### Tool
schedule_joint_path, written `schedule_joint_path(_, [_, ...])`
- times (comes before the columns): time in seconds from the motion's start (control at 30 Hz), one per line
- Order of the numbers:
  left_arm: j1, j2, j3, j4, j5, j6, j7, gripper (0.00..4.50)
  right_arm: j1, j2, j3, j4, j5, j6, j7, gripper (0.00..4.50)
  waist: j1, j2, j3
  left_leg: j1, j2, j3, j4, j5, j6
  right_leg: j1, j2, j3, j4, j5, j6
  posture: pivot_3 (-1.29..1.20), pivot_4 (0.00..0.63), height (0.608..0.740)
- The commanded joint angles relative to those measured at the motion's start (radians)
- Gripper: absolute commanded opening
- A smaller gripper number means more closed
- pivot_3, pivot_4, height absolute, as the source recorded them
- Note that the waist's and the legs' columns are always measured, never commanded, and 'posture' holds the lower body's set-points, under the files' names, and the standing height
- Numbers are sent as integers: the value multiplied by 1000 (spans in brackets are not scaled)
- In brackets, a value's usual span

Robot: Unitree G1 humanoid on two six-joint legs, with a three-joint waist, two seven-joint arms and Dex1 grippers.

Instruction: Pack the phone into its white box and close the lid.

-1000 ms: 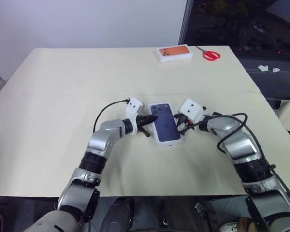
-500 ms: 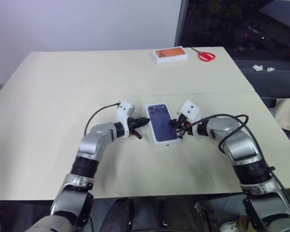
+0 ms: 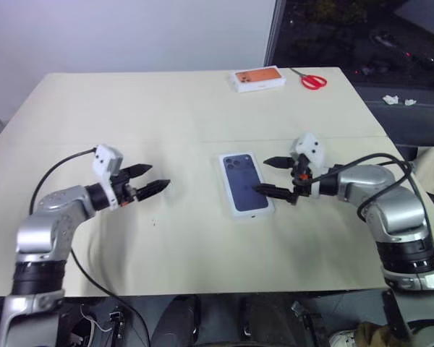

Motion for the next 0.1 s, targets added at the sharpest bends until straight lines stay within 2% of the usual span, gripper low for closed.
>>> schedule_joint_path(0.03, [83, 57, 83, -57, -49, 6, -40, 4439, 39, -56, -59, -59, 76, -2, 63, 4498, 0, 0, 0, 0, 0, 0, 0, 0, 0, 0, 0, 0, 0, 0, 0, 0, 150, 740])
schedule_joint_path(0.1, [168, 82, 123, -73, -38, -33, -51, 4439, 92, -85, -79, -50, 70, -68, 84, 4498, 1, 0, 0, 0, 0, 0, 0, 0, 0, 0, 0, 0, -1, 0, 0, 0, 150, 740])
